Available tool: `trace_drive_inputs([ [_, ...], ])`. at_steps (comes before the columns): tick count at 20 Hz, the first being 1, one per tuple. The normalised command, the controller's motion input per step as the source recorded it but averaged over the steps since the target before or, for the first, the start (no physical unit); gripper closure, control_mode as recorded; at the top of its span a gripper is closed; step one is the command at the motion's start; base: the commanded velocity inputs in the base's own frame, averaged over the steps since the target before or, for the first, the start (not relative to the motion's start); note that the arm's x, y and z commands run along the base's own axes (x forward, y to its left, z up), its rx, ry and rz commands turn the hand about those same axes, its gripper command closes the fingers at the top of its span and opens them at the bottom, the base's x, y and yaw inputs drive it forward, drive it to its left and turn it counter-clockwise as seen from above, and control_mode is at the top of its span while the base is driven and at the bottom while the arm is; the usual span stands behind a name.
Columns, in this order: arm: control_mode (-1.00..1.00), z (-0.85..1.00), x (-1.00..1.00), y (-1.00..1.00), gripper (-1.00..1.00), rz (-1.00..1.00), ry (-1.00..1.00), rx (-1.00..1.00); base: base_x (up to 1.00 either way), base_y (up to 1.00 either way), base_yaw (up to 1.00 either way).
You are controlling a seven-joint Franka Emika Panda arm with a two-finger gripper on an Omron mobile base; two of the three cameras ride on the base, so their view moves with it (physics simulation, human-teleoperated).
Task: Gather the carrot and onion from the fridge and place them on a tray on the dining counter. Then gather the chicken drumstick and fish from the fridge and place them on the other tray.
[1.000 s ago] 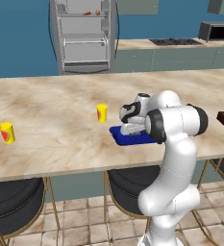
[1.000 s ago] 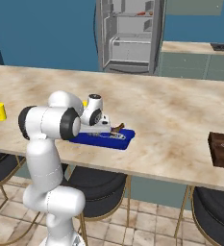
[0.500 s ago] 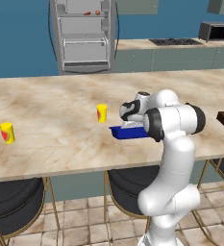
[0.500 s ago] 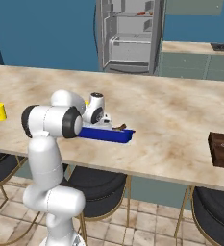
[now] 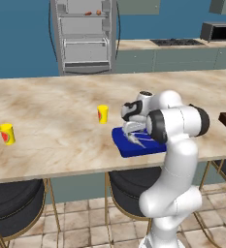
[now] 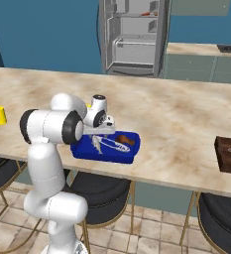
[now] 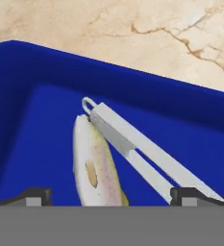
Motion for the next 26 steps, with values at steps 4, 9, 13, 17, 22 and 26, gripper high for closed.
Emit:
trace_drive_inputs([
  [4,-1.00,0.48,0.00,0.00,-1.00,0.00,-0.02,0.00,0.00,0.00,0.00],
  [9,-1.00,0.55,-0.42,0.00,-1.00,-0.01,-0.06,0.00,0.00,0.00,0.00],
  [13,-1.00,0.42,-0.89,0.00,-1.00,-0.03,-0.08,0.00,0.00,0.00,0.00],
  [17,-1.00,0.36,-0.96,-0.02,-1.00,-0.05,-0.04,0.02,0.00,0.00,0.00],
  [22,-1.00,0.48,-0.84,-0.08,-1.00,-0.05,-0.02,0.00,0.00,0.00,0.00],
  [26,-1.00,0.51,-0.76,-0.13,-1.00,-0.05,-0.02,0.00,0.00,0.00,0.00],
])
